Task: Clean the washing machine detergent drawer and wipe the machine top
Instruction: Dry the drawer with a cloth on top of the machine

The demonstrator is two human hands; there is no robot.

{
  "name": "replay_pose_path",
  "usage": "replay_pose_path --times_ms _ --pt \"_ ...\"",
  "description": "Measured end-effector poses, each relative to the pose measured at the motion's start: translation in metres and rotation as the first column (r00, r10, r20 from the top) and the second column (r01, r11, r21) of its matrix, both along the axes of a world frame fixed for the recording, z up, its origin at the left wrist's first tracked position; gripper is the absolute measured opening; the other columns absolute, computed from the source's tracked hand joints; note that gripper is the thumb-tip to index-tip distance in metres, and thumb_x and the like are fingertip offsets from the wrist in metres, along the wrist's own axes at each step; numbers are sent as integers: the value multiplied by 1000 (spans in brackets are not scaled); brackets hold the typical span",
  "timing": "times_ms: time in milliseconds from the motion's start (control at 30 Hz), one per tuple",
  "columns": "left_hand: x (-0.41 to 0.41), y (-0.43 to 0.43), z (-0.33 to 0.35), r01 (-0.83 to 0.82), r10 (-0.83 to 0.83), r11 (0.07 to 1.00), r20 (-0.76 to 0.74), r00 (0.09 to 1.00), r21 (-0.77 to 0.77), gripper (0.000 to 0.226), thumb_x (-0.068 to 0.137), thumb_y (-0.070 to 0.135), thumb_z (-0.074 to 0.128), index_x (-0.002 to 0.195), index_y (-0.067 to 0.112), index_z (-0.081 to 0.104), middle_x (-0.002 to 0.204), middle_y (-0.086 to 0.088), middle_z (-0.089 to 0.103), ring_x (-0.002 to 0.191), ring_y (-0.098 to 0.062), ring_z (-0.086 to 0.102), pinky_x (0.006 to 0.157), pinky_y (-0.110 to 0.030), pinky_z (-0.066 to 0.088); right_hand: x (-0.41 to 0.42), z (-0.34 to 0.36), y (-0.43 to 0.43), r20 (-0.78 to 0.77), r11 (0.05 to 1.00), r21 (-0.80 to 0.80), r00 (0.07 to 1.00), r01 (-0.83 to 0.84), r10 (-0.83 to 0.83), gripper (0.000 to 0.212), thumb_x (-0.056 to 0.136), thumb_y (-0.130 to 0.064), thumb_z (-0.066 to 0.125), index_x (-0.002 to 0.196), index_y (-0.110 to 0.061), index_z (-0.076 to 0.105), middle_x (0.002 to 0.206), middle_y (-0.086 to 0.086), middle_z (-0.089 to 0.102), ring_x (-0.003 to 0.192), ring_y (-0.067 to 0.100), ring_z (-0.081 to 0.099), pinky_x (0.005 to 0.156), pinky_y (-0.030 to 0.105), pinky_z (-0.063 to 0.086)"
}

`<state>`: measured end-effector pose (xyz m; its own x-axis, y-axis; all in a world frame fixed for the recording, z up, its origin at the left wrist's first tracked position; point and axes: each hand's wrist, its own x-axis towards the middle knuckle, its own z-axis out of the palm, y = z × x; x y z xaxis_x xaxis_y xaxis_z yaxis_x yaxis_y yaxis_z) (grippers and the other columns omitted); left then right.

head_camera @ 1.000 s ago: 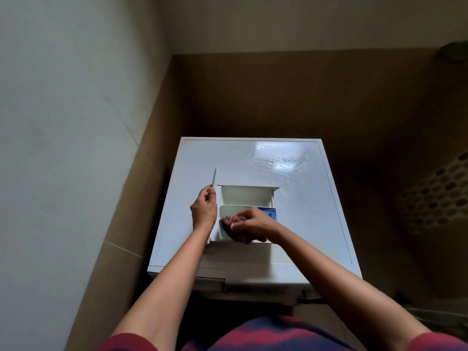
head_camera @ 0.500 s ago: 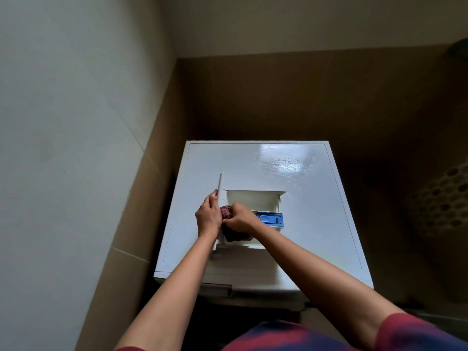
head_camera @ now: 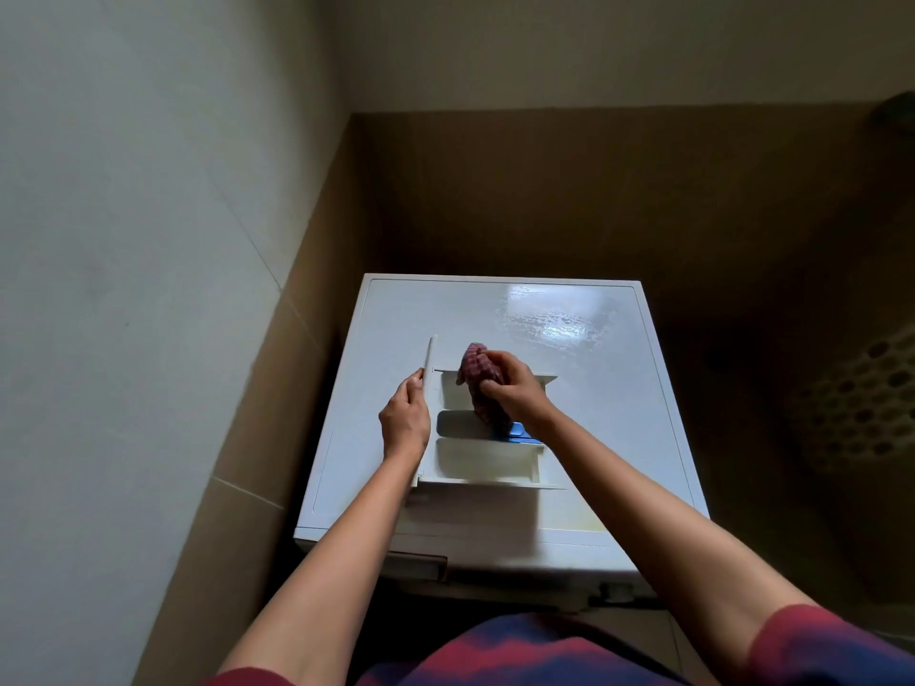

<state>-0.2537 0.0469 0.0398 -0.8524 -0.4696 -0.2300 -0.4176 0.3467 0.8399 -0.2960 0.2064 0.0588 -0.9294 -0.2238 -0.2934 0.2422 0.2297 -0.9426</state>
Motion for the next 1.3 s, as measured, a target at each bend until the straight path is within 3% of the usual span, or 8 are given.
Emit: replay_pose_path --times_ms 67,133,267,400,600,800,1033,1300 --pt "-1 0 -1 0 0 1000 3 1000 -5 41 103 35 30 132 23 56 133 -5 59 121 -25 53 93 -27 41 -8 3 -19 -83 964 247 990 -95 118 49 87 0 56 134 -12 49 127 16 57 113 31 56 93 34 47" --pt "-2 -1 -1 2 -2 1000 10 1000 -17 41 103 35 30 131 23 58 131 -8 60 119 -27 54 90 -25 41 -4 2 -42 -121 868 443 944 -225 307 54 85 -2 56 137 -15 47 129 17 58 116 33 54 91 31 44" --pt "-3 -2 -2 0 0 1000 9 1000 -18 40 103 35 31 129 25 60 126 -10 63 117 -28 56 95 -32 44 21 -6 -61 -202 784 580 893 -221 402 45 82 -7 58 126 -17 55 118 13 64 107 36 57 78 37 49" --pt "-5 -1 -4 -6 6 1000 -4 1000 -29 39 103 34 31 128 24 60 125 -9 64 116 -28 56 94 -32 44 41 -11 -56 -206 624 751 822 -214 530 50 74 -1 57 121 -17 54 129 1 57 123 25 41 84 37 37" --pt "-4 -1 -3 4 -5 999 -21 1000 -50 40 103 33 31 127 22 60 125 -8 64 114 -28 57 92 -31 44 81 -17 -47 -213 580 765 740 -281 639 51 75 -4 58 125 -11 51 128 7 56 116 29 41 81 39 35" --pt "-3 0 -1 7 -9 997 -23 1000 -72 40 103 31 30 127 21 61 126 -8 64 114 -28 56 91 -31 43 85 -13 -36 -215 564 761 695 -321 686 60 80 0 53 137 -15 47 137 6 51 119 29 40 88 42 39" --pt "-2 2 1 7 -10 997 -27 1000 -81 40 104 32 29 126 19 61 124 -10 64 113 -30 56 90 -32 44 91 -15 -22 -226 527 810 694 -256 683 56 83 3 48 132 -24 55 131 0 55 111 25 46 84 38 37" --pt "0 2 -1 7 -9 996 -27 1000 -94 41 104 34 29 126 19 60 123 -9 64 110 -27 56 82 -26 40 86 -17 10 -187 489 811 649 -322 738 59 79 5 49 123 -33 61 125 -7 58 106 21 47 77 33 35"
